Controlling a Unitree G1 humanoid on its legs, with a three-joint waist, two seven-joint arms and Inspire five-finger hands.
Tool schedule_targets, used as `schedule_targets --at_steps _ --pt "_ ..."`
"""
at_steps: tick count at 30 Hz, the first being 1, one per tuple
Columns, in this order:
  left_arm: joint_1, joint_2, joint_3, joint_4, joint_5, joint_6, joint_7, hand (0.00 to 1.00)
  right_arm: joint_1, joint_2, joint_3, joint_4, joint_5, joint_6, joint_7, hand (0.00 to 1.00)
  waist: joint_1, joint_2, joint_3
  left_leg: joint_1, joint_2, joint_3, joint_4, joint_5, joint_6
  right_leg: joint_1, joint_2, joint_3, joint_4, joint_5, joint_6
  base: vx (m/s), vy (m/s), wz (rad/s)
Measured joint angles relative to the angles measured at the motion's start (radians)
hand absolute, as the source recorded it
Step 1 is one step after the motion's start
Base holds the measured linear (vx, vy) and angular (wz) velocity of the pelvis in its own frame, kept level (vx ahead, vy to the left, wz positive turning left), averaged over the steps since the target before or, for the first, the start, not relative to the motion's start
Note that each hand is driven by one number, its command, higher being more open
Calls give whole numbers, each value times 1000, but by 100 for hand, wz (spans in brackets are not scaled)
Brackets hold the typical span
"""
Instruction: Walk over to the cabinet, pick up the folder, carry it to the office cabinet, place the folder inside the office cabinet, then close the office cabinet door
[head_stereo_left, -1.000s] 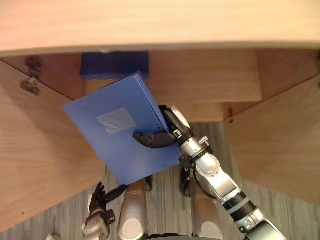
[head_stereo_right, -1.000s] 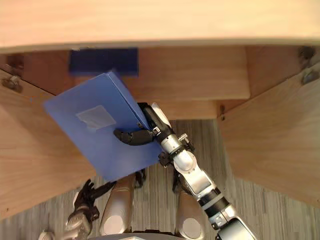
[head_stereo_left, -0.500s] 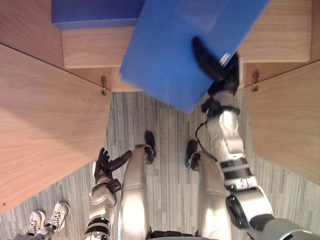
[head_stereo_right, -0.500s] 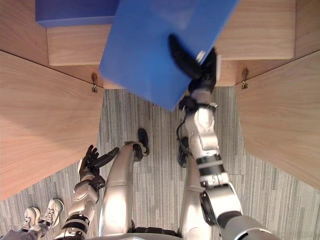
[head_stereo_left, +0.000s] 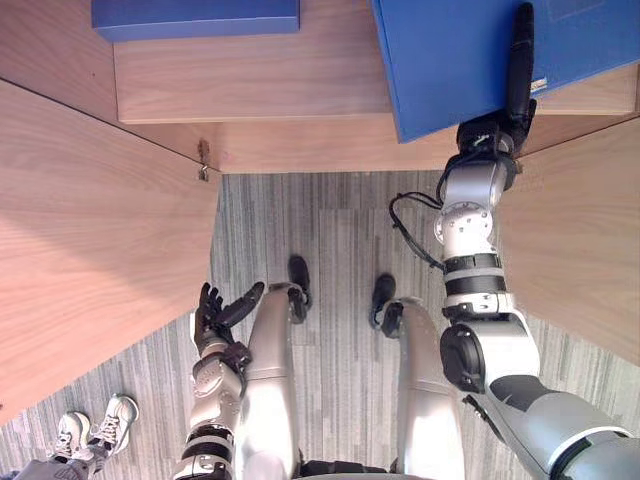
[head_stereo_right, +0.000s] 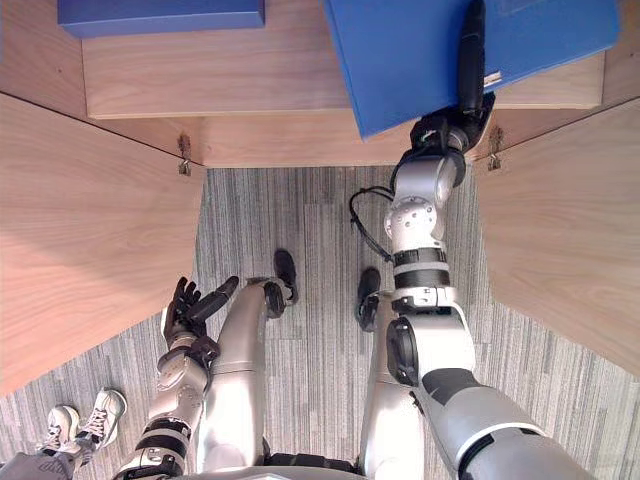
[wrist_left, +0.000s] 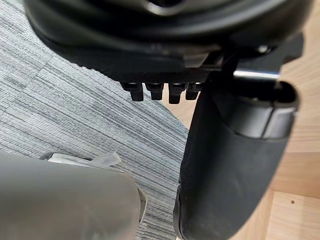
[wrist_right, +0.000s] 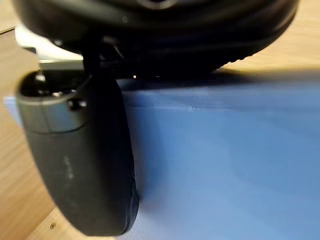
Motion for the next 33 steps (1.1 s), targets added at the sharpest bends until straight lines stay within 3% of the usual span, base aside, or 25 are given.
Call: schedule_targets --at_steps 4,8,16,22,28,29,33 --pt "0 1 0 6 -4 0 1 100 -45 -33 7 55 0 19 1 100 -1 4 -4 1 3 6 -40 22 -5 0 -14 -26 -22 8 -12 -95 -66 12" --pt "-1 0 -2 16 -18 0 11 100 -127 -101 94 120 0 72 30 100 4 9 -7 3 15 16 -74 63 -9 -3 -16 -44 -33 29 -24 -56 -68 9" --pt "-16 0 -29 62 -18 -4 7 100 -235 -112 197 126 -29 136 89 100 12 22 -19 55 18 18 -123 82 3 63 -12 -70 -89 33 -28 15 -27 5" --pt "-22 3 -42 69 -18 -11 5 100 -272 -152 267 194 -142 177 132 100 12 23 -20 68 18 33 -137 81 3 75 -12 -65 -107 37 -23 0 0 0" --pt "-22 22 -61 94 -18 -19 -14 100 -227 -253 378 257 -351 235 206 100 -6 23 -20 74 20 45 -136 79 5 80 -12 -59 -117 42 -18 -10 -6 -2" --pt "-22 27 -63 102 -18 -20 -21 100 -200 -271 392 260 -398 246 221 0 -12 23 -20 75 21 45 -136 76 6 84 -12 -60 -119 42 -17 -31 3 -2" --pt "-27 39 -66 124 -18 -20 -33 100 -129 -315 392 254 -544 237 247 0 -17 22 -20 79 29 53 -122 62 9 89 -7 -52 -121 43 -14 -31 5 -7"
